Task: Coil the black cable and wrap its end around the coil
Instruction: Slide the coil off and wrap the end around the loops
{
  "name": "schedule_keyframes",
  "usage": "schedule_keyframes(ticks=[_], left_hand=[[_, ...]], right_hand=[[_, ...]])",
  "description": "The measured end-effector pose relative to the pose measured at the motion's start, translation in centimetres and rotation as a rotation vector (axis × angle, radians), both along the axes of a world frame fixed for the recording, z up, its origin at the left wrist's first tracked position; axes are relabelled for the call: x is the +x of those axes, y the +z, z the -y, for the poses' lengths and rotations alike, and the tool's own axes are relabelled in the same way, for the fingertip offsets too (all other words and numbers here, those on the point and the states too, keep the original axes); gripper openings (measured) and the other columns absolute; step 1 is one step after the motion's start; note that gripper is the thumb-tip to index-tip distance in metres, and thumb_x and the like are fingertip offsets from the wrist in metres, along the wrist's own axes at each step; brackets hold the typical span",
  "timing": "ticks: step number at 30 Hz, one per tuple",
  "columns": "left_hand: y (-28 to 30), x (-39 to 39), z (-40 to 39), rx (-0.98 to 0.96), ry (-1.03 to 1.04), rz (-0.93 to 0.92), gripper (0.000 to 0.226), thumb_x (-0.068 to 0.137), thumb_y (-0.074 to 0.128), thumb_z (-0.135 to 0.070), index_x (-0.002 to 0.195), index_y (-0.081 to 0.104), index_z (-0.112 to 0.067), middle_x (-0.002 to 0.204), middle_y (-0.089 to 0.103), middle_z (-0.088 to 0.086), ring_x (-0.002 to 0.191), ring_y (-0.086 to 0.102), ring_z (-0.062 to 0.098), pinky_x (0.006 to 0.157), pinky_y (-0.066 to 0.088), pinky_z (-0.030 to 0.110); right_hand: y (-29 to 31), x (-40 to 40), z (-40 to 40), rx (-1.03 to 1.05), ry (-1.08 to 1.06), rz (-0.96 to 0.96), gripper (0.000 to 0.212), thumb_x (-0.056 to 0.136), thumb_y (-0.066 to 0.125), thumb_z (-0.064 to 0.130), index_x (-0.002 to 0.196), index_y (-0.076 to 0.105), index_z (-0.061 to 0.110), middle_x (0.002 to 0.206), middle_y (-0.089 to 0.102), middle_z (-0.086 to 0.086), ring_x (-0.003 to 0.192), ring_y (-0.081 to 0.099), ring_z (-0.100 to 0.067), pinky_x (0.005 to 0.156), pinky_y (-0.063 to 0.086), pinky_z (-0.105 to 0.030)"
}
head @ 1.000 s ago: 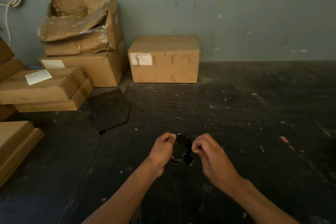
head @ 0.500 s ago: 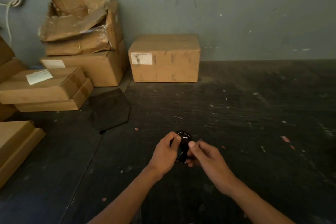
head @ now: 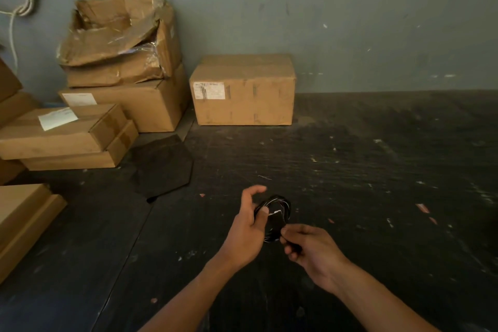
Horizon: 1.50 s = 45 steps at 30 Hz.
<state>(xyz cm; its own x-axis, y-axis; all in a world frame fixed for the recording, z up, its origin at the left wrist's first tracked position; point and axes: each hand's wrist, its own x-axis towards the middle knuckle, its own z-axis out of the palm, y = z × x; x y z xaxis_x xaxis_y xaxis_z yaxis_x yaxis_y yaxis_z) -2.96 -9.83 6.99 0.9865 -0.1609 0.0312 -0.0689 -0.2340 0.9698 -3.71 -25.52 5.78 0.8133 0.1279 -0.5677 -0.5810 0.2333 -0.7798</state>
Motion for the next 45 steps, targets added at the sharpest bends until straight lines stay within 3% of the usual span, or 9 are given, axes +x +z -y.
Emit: schedule_keyframes(ticks=[5,7,12,16,22,29,35,41,45], left_hand=[[-0.1,-0.2,0.1,0.069,-0.070,0.042,0.019,0.102,0.041,-0.010,0.115,0.032,-0.019,0.104,0.063,0.010,0.085,0.065,0.013,0.070,0.056,0.027],[-0.2,-0.4,0.3,0.109,-0.115,0.031,0.017,0.101,0.043,-0.010,0.115,0.037,-0.018,0.099,0.063,0.009,0.079,0.062,0.006,0.072,0.054,0.023],[-1.0,-0.7,0.6,0.152,-0.028,0.034,0.022,0.096,0.056,-0.014,0.115,0.052,-0.023,0.112,0.060,0.000,0.098,0.064,0.004,0.087,0.054,0.021],[-1.4,-0.6,0.4,0.130,0.088,0.018,0.021,0.092,0.062,-0.017,0.110,0.060,-0.029,0.119,0.051,-0.005,0.098,0.063,-0.003,0.077,0.050,0.008],[-1.2,-0.2,0.3,0.005,0.229,0.015,0.027,0.089,0.065,-0.007,0.107,0.062,-0.025,0.102,0.070,-0.005,0.098,0.066,0.000,0.084,0.053,0.018],[-1.5,0.3,-0.2,0.023,0.319,0.022,0.039,0.083,0.071,-0.003,0.104,0.050,-0.028,0.097,0.072,-0.002,0.093,0.068,-0.001,0.085,0.057,0.026],[-1.7,0.0,-0.3,0.084,0.269,0.027,0.035,0.083,0.072,-0.004,0.103,0.052,-0.025,0.097,0.074,-0.004,0.094,0.068,-0.001,0.083,0.058,0.026],[-1.4,-0.2,-0.3,0.162,0.189,0.033,0.034,0.084,0.071,-0.004,0.103,0.053,-0.026,0.098,0.073,-0.006,0.097,0.066,-0.006,0.087,0.054,0.019],[-1.1,-0.5,-0.3,0.216,0.128,0.044,0.031,0.085,0.070,-0.007,0.108,0.054,-0.022,0.099,0.072,-0.006,0.094,0.066,-0.005,0.083,0.055,0.020]], right_hand=[[-0.1,0.3,-0.4,-0.078,-0.018,-0.045,0.012,0.089,0.066,0.010,0.097,0.071,0.002,0.070,0.062,-0.008,0.055,0.053,-0.015,0.049,0.042,-0.025],[0.1,0.4,-0.8,-0.078,-0.036,-0.030,0.012,0.089,0.066,0.013,0.095,0.072,0.004,0.071,0.064,-0.007,0.055,0.053,-0.015,0.049,0.041,-0.026],[0.3,0.5,-1.3,0.017,-0.087,-0.013,0.018,0.096,0.055,0.013,0.102,0.071,0.008,0.087,0.067,-0.009,0.065,0.053,-0.015,0.056,0.043,-0.027],[0.3,0.4,-1.3,0.059,-0.078,-0.016,0.020,0.098,0.051,0.012,0.105,0.070,0.009,0.091,0.066,-0.010,0.070,0.051,-0.016,0.061,0.042,-0.028],[0.4,0.2,-1.3,0.091,-0.013,0.040,0.022,0.097,0.051,0.006,0.110,0.068,0.009,0.089,0.065,-0.010,0.071,0.056,-0.017,0.065,0.044,-0.029],[1.1,-0.3,-1.6,-0.289,-0.014,0.407,0.014,0.090,0.063,0.005,0.101,0.064,0.014,0.095,0.073,-0.009,0.080,0.070,-0.016,0.070,0.054,-0.027],[0.9,-0.5,-1.4,-0.349,0.087,0.542,0.025,0.088,0.065,0.002,0.105,0.067,0.021,0.105,0.070,0.002,0.101,0.067,-0.010,0.089,0.056,-0.030],[-0.2,-0.5,-0.8,-0.842,0.181,0.907,0.027,0.088,0.067,0.006,0.110,0.065,0.023,0.105,0.063,0.015,0.094,0.062,0.006,0.084,0.053,-0.014],[-0.7,-0.2,-0.3,-0.918,0.203,1.015,0.024,0.089,0.067,0.010,0.107,0.065,0.025,0.099,0.057,0.018,0.093,0.057,0.012,0.078,0.046,-0.004]])
